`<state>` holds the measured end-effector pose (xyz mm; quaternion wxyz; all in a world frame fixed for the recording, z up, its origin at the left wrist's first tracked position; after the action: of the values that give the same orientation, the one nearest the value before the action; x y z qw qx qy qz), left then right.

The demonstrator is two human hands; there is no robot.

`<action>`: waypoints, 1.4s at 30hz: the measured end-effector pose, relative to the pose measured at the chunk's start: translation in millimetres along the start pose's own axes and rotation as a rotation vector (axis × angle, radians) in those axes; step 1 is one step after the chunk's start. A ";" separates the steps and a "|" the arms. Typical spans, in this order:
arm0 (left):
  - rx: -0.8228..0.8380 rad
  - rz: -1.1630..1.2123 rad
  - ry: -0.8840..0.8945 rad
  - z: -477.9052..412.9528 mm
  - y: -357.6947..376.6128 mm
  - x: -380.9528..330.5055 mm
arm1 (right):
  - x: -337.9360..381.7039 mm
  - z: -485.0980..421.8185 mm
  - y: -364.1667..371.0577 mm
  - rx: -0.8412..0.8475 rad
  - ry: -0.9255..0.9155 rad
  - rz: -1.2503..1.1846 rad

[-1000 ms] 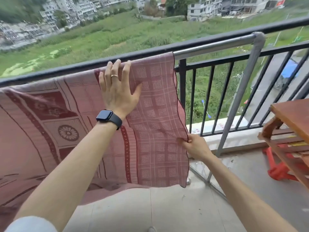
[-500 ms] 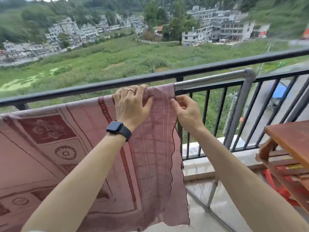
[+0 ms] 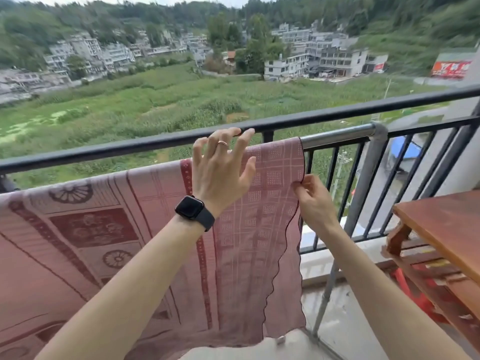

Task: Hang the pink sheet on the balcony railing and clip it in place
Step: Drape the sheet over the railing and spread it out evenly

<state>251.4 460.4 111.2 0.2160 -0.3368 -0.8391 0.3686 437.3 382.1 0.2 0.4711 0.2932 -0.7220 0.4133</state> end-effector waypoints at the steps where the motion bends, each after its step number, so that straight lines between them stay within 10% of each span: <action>1: 0.071 0.028 -0.002 -14.2 -1.0 -2.0 | 5.5 -3.2 1.3 0.010 -0.011 -0.023; 10: 0.685 0.466 -0.001 -87.0 26.0 -58.1 | -11.7 14.9 -62.6 -0.296 -0.055 0.068; 34: 0.155 0.606 -0.373 -153.6 38.2 -138.3 | -38.2 -49.8 -174.9 0.201 -0.144 -0.040; 42: 0.404 0.525 -0.090 -170.5 44.5 -211.1 | -89.5 -29.0 -234.9 -0.142 -0.064 -0.051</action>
<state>517.1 410.4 161.4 0.1390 -0.4753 -0.6423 0.5850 675.3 296.2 -0.8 0.4777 0.2901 -0.7566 0.3393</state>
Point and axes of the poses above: each hand's wrist, its own z-axis away from the middle knuckle, its own y-axis out of the palm, x = y × z, the point moved 6 cm from there along -z, towards the middle knuckle, and after that the axes turned 14 degrees about x, right-handed, at the moved point
